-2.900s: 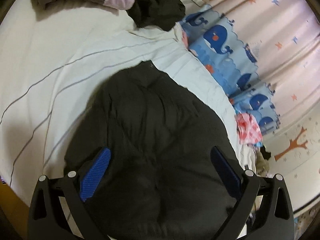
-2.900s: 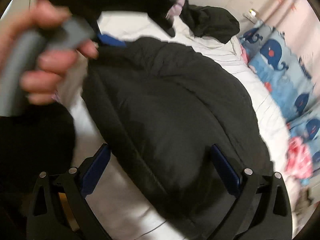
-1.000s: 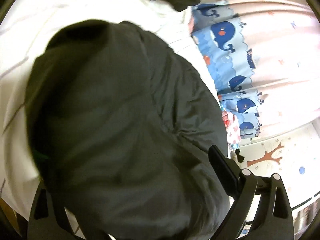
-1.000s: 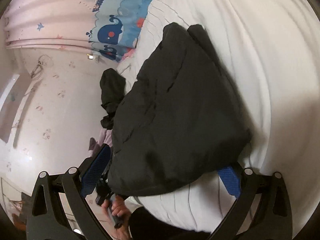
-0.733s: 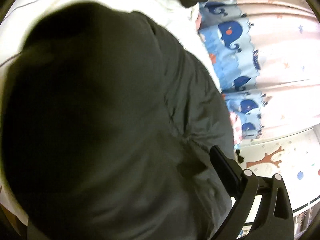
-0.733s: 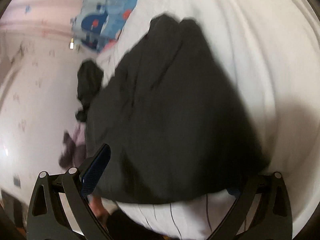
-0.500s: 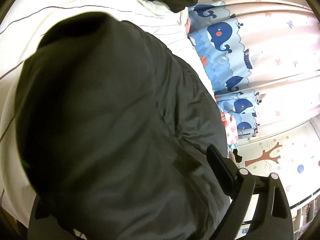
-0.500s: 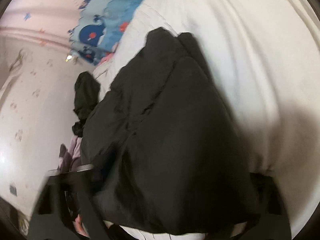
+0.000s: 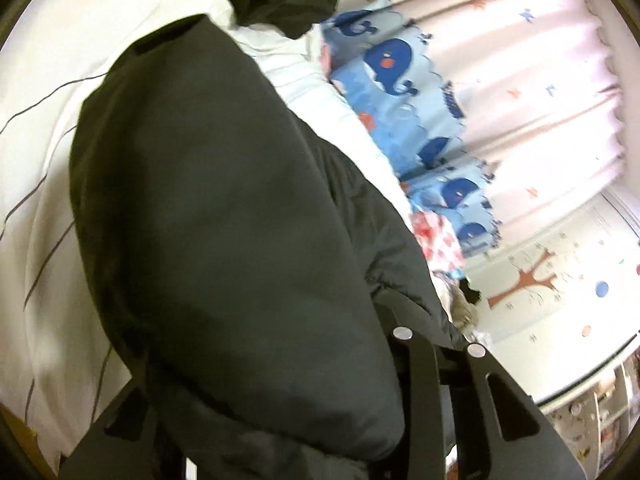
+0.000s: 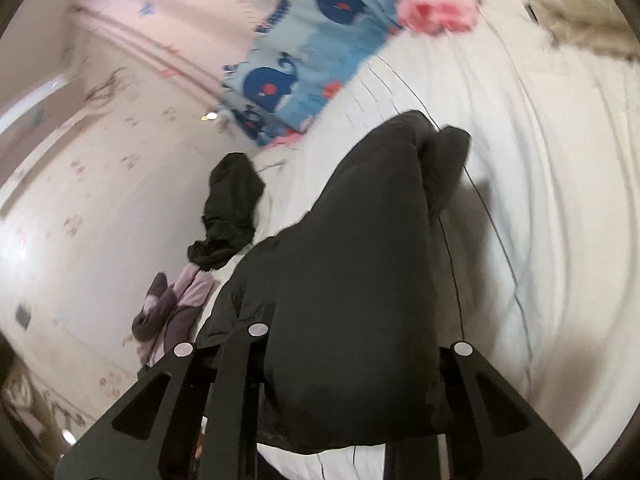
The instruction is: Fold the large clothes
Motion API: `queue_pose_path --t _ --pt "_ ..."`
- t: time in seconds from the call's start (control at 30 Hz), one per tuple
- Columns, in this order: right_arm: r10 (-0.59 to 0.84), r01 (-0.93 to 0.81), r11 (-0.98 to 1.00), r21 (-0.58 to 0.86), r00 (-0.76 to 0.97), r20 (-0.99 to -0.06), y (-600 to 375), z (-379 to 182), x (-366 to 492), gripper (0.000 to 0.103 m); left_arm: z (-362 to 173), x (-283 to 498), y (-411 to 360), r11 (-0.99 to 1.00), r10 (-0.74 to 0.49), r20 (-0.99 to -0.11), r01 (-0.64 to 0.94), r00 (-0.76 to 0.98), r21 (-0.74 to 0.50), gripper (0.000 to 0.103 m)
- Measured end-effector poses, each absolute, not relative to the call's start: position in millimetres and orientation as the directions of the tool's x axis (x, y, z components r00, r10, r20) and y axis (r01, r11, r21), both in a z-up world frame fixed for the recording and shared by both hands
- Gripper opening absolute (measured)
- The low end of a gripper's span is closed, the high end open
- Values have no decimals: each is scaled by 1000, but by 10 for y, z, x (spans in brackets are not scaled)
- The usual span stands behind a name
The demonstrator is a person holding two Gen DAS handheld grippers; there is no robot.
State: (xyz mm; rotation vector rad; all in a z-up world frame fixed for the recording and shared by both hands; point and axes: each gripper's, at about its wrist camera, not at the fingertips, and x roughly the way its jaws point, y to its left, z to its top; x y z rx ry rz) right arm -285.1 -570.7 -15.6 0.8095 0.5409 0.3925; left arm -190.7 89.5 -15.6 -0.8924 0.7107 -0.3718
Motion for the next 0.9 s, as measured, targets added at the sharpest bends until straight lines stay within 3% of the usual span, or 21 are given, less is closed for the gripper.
queue_pose_path --t 0.07,0.13,0.23,0.3,0.4,0.47,0.57,0.63,0.7,0.8,0.9 --pt "525 -95 649 755 774 -354 -5743 -254 -2912 19 -242 -1904 877 562 -617 -435 -19 656 -827 33" --pt "530 5 646 764 717 -453 -5841 -586 -2862 23 -384 -1827 891 511 -657 -464 -102 594 -853 45" --pt "577 91 541 836 683 -448 -6013 -983 -2966 42 -458 -1762 911 483 -672 -480 -157 564 -861 61" --pt "530 102 558 824 720 -448 -6062 -945 -3152 45 -462 -1724 902 479 -666 -495 -189 557 -857 78" --pt "359 161 664 730 789 -500 -6124 -645 -3402 47 -494 -1693 911 445 -649 -496 -241 577 -863 83" --pt "232 165 753 637 839 -492 -6055 -261 -3475 48 -510 -1692 904 440 -630 -505 -264 590 -858 83" --pt "211 59 864 500 860 -465 -5641 339 -3197 54 -439 -1738 845 463 -618 -504 -239 604 -854 79" --pt "223 -26 928 373 839 -496 -5126 657 -2765 71 -374 -1815 800 483 -622 -498 -204 604 -851 64" --pt "237 -95 955 280 812 -533 -4644 790 -2311 72 -302 -1894 761 503 -629 -494 -170 600 -847 49" --pt "210 -122 976 181 748 -630 -3963 654 -1476 72 -174 -2052 676 558 -631 -509 -112 585 -822 42" --pt "155 -137 987 90 611 -776 -3466 38 -949 75 -148 -2137 679 561 -654 -502 -82 566 -824 43"
